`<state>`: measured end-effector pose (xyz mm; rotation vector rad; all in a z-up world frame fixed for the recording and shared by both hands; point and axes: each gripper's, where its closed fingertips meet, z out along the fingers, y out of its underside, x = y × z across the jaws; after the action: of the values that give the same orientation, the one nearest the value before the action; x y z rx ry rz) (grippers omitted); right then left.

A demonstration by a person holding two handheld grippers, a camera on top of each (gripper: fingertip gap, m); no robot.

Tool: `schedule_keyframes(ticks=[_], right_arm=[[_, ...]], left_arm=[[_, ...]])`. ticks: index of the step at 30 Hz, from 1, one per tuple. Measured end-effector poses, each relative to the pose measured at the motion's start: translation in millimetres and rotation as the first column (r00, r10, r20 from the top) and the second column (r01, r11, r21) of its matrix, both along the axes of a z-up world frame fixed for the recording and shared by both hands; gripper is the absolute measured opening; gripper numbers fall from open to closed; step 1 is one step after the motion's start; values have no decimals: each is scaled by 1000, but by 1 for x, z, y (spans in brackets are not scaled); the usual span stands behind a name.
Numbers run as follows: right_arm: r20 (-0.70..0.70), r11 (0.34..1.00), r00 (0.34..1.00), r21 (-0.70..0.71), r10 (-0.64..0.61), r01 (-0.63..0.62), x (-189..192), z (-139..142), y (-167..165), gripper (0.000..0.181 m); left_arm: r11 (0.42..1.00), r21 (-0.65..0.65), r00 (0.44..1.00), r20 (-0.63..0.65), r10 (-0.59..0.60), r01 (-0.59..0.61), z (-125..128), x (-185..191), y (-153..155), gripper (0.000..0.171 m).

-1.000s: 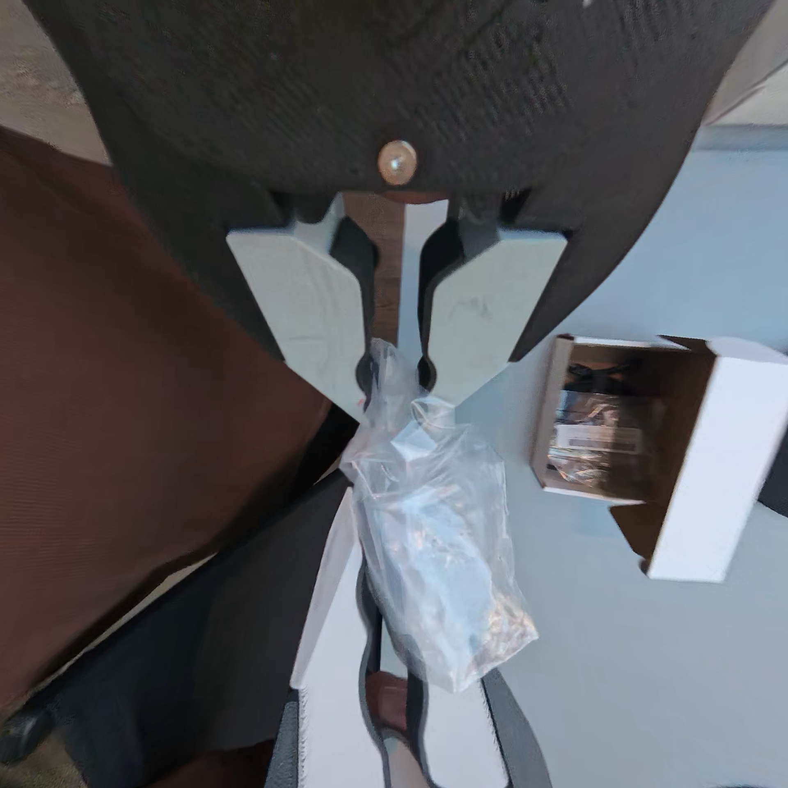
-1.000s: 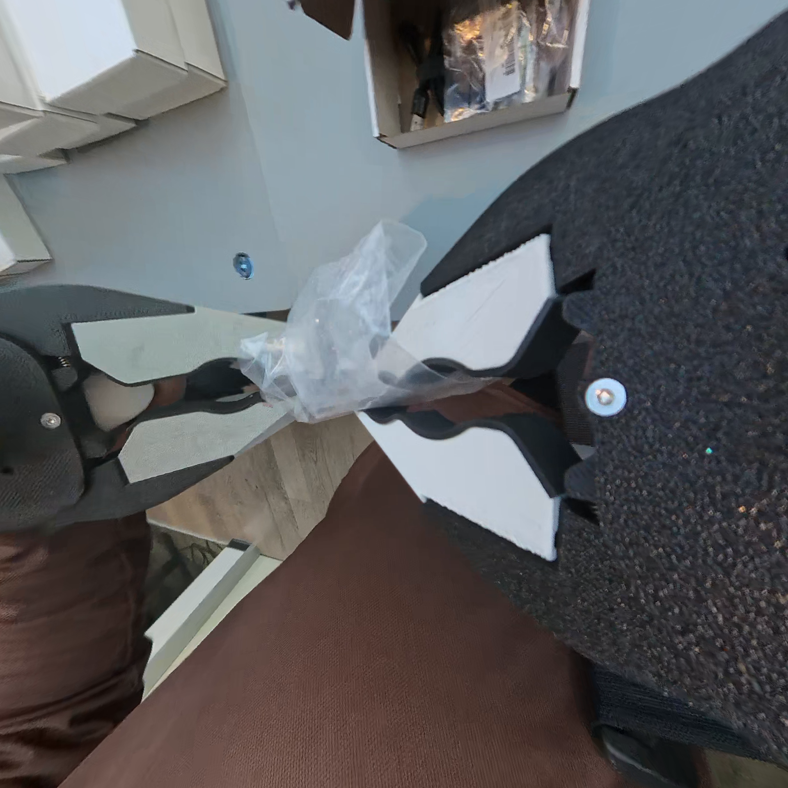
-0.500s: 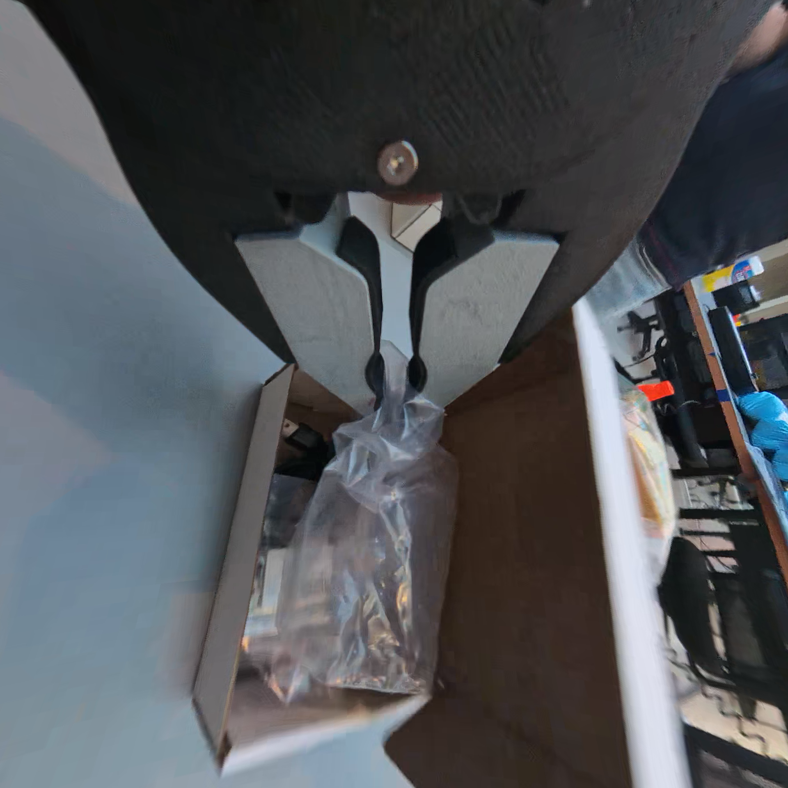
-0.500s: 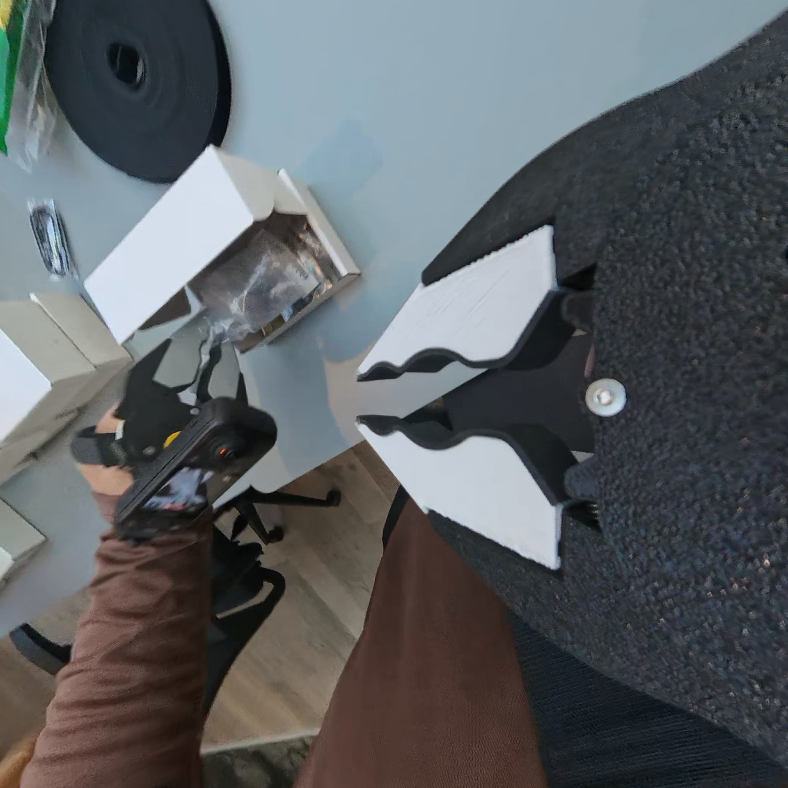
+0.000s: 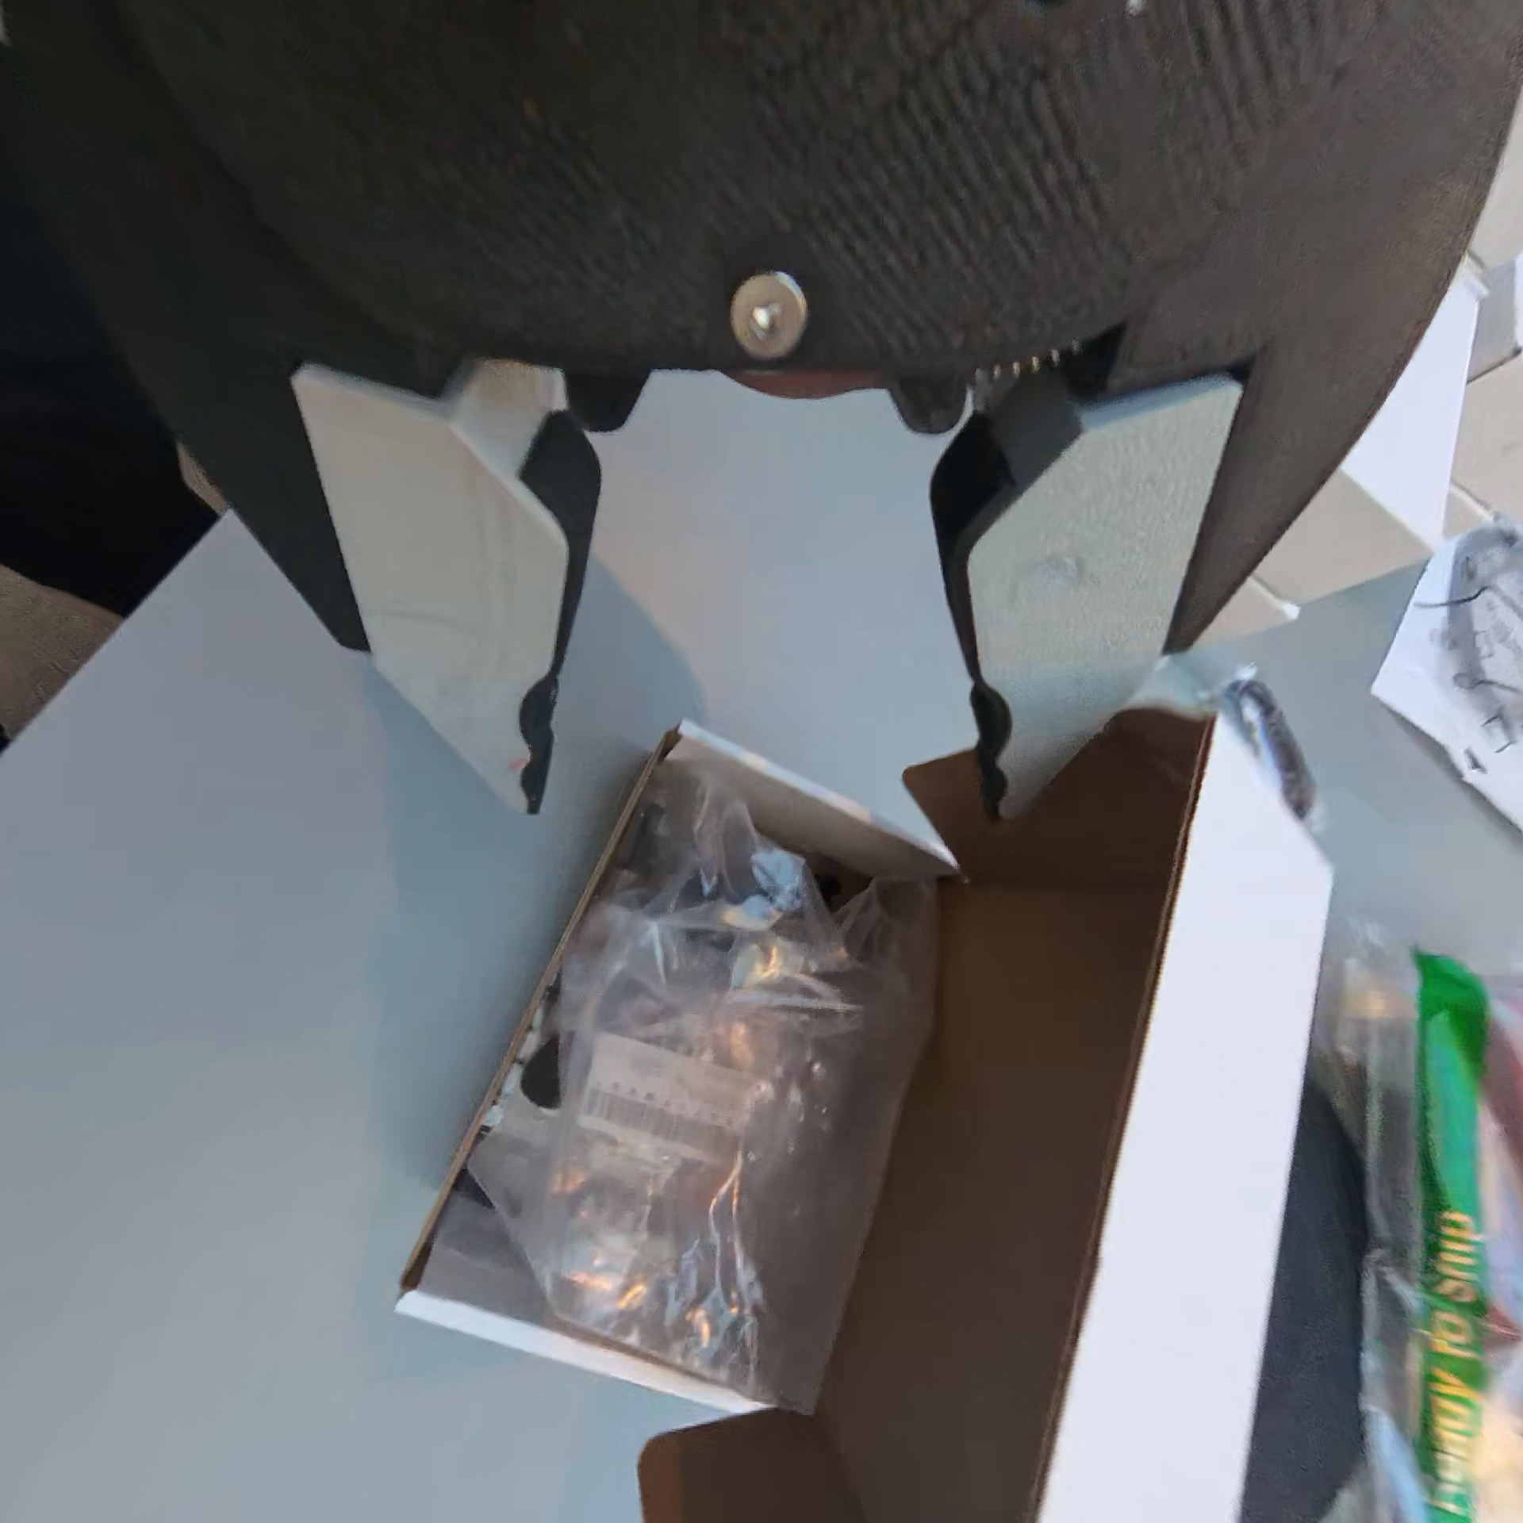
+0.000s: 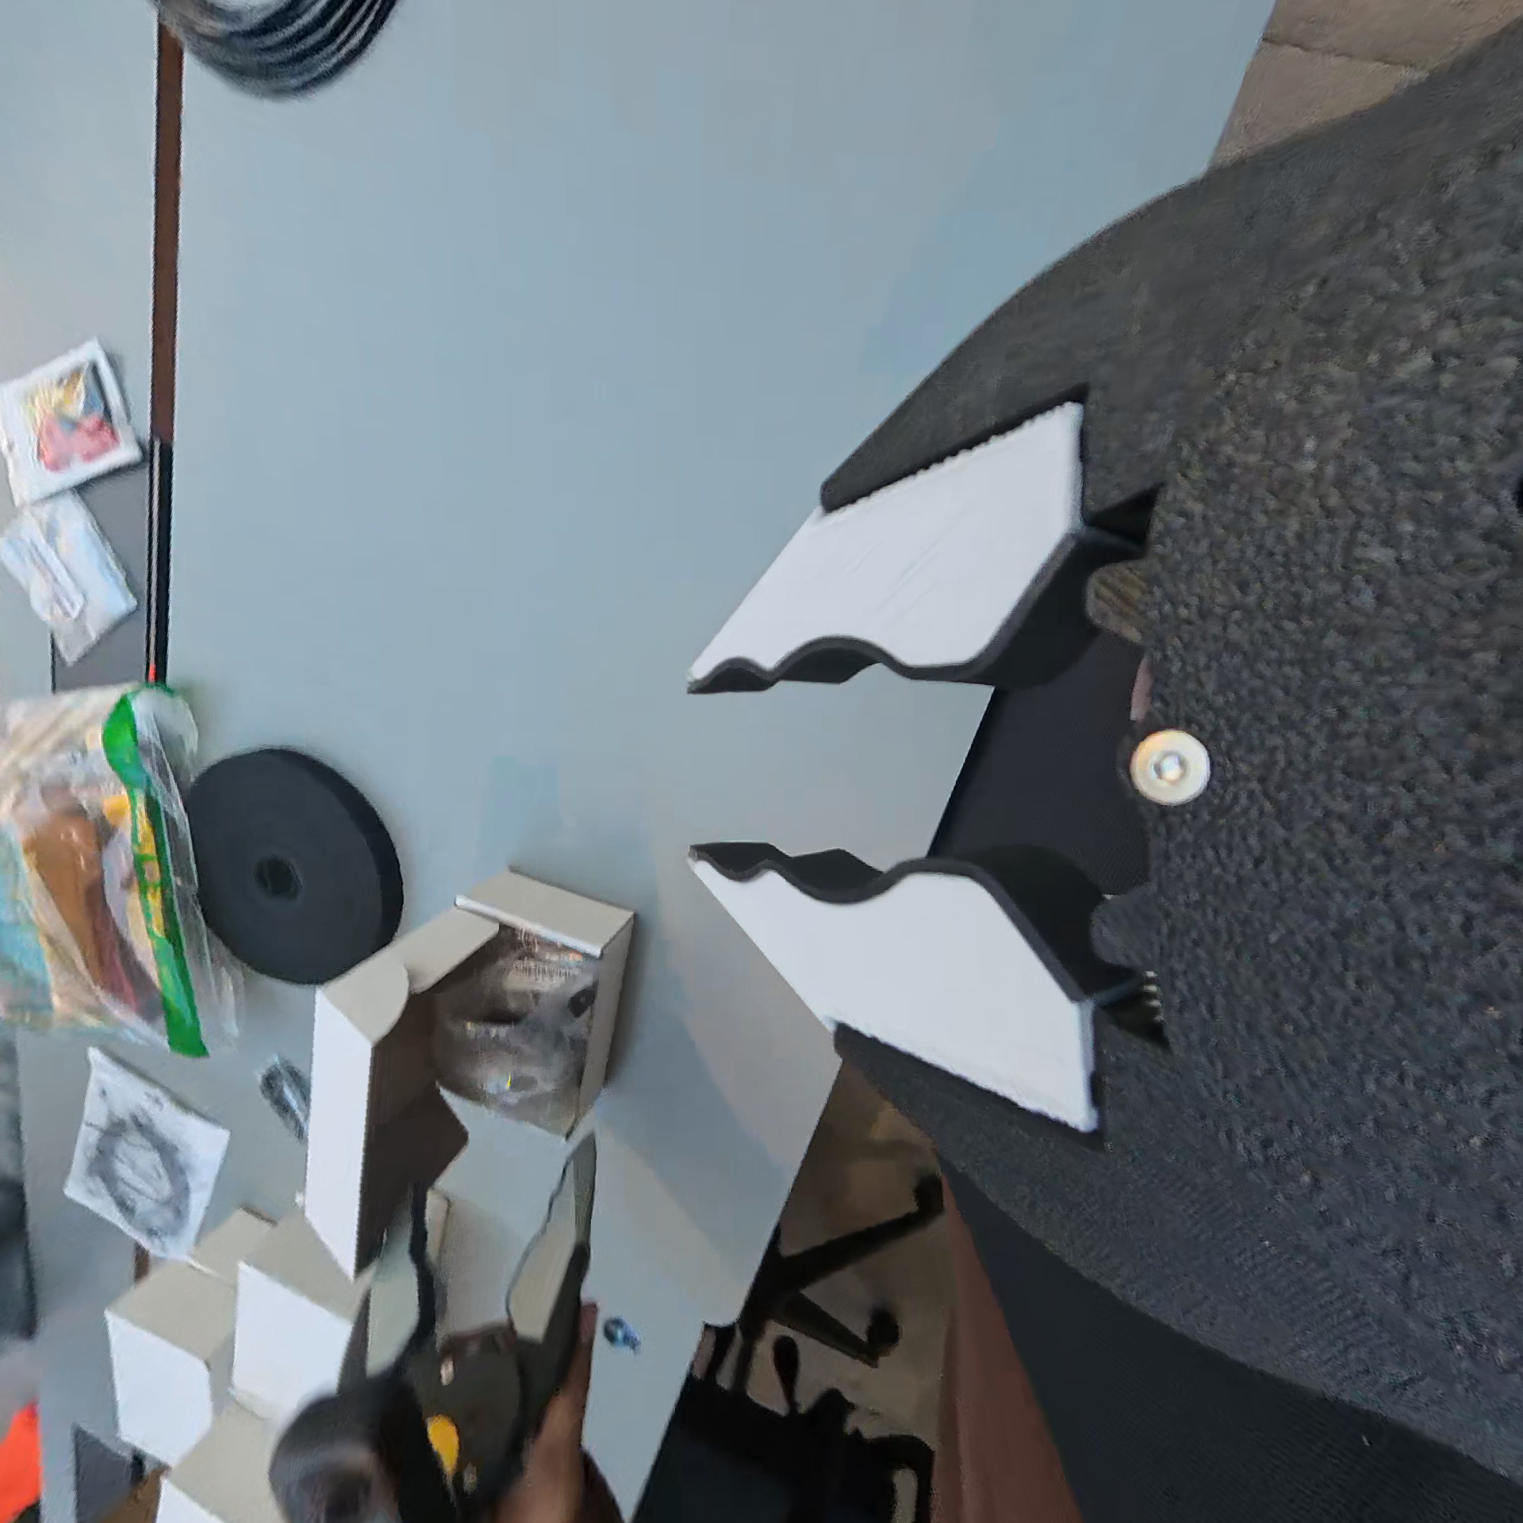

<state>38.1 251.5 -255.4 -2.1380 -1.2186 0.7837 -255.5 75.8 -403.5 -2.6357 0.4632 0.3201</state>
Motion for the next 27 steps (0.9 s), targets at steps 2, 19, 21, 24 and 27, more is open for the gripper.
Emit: schedule_keyframes(ticks=[2,19,21,24,27], right_arm=[[58,996,995,20,-84,83,15,-11,14,43],[390,994,921,104,-12,-31,7,-76,219,75],[396,995,918,87,15,-54,-10,-105,261,75],[421,996,906,61,38,-70,-33,-151,317,75],[475,995,879,66,36,-77,-50,-185,364,77]], left_arm=[[995,97,999,-11,34,-33,13,-4,-8,93],[949,-20,895,327,303,-314,-23,113,-168,100],[920,-107,868,306,391,-377,-28,128,-186,99],[853,-217,799,299,522,-476,-27,161,-209,99],[786,-293,726,306,616,-544,-18,196,-224,100]])
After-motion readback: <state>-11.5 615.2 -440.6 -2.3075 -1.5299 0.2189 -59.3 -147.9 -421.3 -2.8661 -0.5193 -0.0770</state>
